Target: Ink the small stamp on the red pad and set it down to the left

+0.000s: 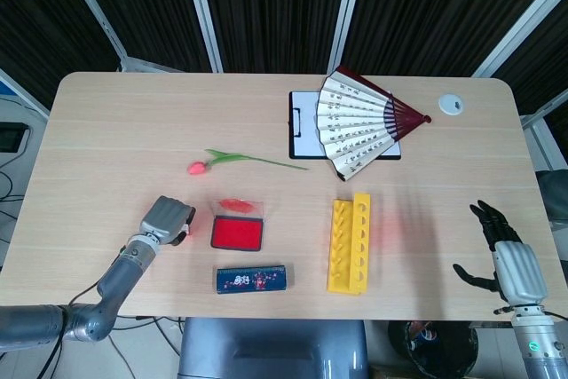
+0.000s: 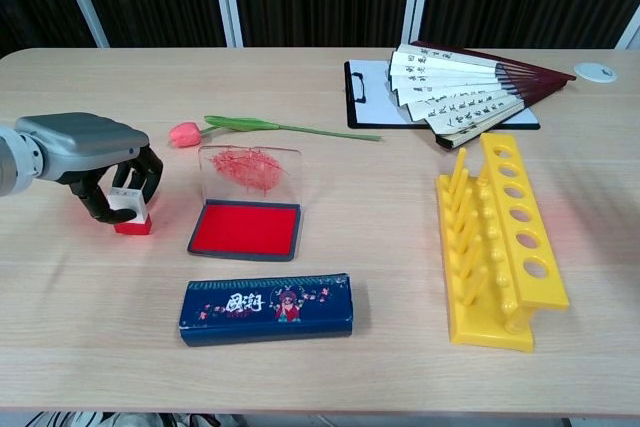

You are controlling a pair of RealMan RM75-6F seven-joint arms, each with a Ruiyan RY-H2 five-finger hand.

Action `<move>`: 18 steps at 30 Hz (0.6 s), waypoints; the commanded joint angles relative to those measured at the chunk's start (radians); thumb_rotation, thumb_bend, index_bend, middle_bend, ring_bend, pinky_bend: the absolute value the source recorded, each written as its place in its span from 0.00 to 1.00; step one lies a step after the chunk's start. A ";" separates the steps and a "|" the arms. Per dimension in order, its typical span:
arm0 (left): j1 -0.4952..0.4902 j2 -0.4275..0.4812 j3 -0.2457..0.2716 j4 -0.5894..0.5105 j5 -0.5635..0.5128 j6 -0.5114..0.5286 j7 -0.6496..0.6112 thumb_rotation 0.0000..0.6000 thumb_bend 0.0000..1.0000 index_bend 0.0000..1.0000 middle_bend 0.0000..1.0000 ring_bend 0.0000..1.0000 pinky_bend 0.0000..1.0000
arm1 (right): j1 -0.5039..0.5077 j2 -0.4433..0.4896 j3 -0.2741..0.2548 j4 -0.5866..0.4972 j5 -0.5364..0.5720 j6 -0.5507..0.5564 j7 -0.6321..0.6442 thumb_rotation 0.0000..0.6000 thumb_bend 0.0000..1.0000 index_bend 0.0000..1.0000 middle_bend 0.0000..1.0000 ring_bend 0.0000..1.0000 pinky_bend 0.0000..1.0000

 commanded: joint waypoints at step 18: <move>0.049 -0.011 -0.009 0.052 0.117 -0.005 -0.100 1.00 0.41 0.45 0.46 0.39 0.49 | 0.000 0.007 -0.001 -0.015 0.009 -0.012 0.019 1.00 0.26 0.01 0.00 0.00 0.19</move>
